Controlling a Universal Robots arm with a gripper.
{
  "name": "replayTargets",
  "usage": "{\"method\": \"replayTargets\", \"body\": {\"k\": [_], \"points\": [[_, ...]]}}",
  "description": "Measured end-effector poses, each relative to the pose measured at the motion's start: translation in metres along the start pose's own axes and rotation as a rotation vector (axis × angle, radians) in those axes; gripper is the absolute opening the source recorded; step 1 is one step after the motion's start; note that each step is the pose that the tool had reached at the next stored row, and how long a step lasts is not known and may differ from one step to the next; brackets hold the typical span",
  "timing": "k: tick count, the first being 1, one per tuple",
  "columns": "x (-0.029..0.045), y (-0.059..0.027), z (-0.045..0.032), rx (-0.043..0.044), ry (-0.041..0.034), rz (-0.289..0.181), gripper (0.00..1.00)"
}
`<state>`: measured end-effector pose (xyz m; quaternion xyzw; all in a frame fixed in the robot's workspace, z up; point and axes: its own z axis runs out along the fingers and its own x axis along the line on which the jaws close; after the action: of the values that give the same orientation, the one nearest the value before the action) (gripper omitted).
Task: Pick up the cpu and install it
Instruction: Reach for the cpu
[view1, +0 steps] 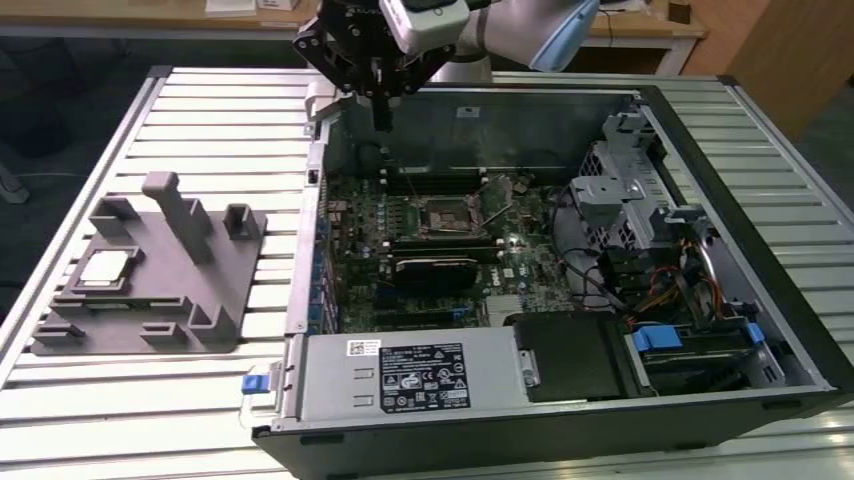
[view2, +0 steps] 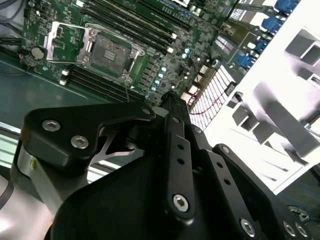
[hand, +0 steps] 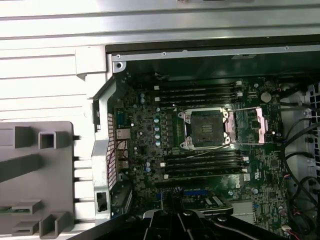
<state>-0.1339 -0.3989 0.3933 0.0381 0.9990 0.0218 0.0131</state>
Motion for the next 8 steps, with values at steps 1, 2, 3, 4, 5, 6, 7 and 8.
{"method": "replayTargets", "body": {"k": [1,2,3,4,5,6,7,8], "points": [[0.0016,-0.0001,0.0,-0.0001,0.0,0.0,0.11],[0.0033,-0.0003,-0.0001,-0.0002,-0.0001,0.0,0.11],[0.0049,-0.0004,-0.0001,-0.0002,-0.0001,0.0,0.11],[0.0066,-0.0005,-0.0002,-0.0002,-0.0001,0.0,0.11],[0.0085,-0.0006,-0.0002,-0.0003,-0.0002,0.0,0.11],[0.0102,-0.0008,-0.0003,-0.0004,-0.0002,0.0,0.11],[0.0118,-0.0009,-0.0003,-0.0005,-0.0002,0.0,0.11],[0.0135,-0.001,-0.0004,-0.0007,-0.0003,0.0,0.11]]}}
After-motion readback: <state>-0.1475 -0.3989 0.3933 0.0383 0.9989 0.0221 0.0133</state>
